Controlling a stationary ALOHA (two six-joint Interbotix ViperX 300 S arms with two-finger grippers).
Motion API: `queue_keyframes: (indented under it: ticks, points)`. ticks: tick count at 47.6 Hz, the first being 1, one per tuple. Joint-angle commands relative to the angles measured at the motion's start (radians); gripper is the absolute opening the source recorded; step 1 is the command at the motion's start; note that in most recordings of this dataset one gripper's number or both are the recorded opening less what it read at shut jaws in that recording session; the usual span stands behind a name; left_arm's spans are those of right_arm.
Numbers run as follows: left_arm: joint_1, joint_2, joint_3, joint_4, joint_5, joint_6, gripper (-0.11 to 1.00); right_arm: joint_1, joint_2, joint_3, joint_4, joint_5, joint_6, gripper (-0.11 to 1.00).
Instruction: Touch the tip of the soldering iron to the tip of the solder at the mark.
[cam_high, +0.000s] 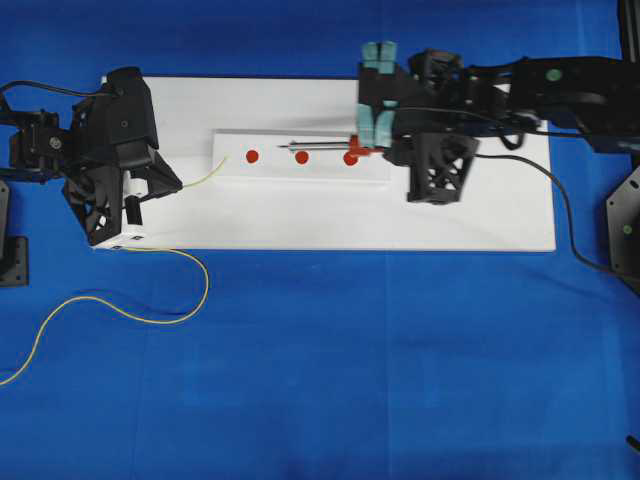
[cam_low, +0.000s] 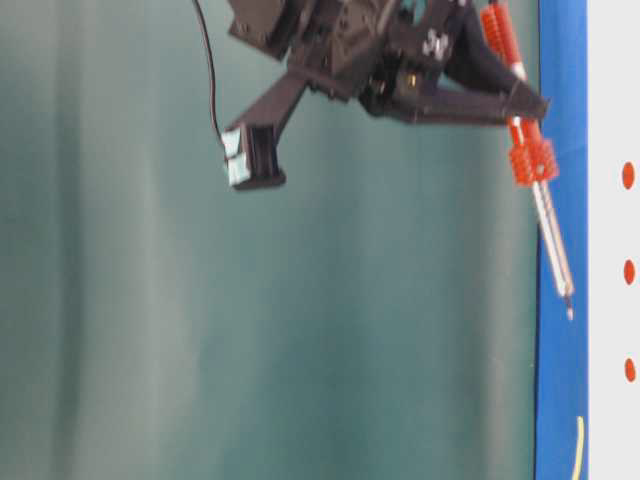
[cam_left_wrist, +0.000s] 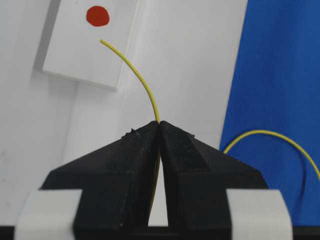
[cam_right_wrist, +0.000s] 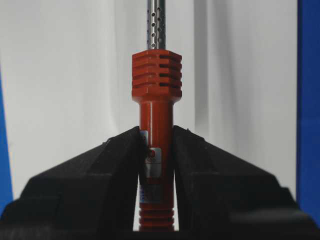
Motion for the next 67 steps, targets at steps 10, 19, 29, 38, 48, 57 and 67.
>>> queue_keyframes:
  ticks: [10,19,29,38,48,57,67]
  points:
    - [-0.002,-0.008,-0.009,0.003,-0.008,-0.002,0.01,0.000,-0.100,0.072,-0.002,-0.008,0.020,0.06]
    - [-0.002,-0.003,-0.015,0.003,-0.014,-0.002,0.01,0.000,-0.104,0.080,-0.002,-0.009,0.026,0.06]
    - [-0.002,0.006,-0.025,0.003,-0.041,-0.002,0.01,0.000,-0.104,0.080,-0.009,-0.018,0.026,0.06]
    - [-0.002,0.063,-0.080,0.003,-0.074,0.008,0.01,-0.002,-0.104,0.081,-0.011,-0.018,0.026,0.06]
    - [-0.002,0.181,-0.193,0.003,-0.063,0.031,0.01,-0.002,-0.103,0.083,-0.014,-0.018,0.026,0.06]
    - [0.008,0.279,-0.256,0.003,-0.060,0.046,0.01,-0.002,-0.098,0.086,-0.014,-0.018,0.026,0.06]
    - [0.031,0.333,-0.278,0.003,-0.061,0.048,0.01,-0.002,-0.097,0.092,-0.015,-0.020,0.026,0.06]
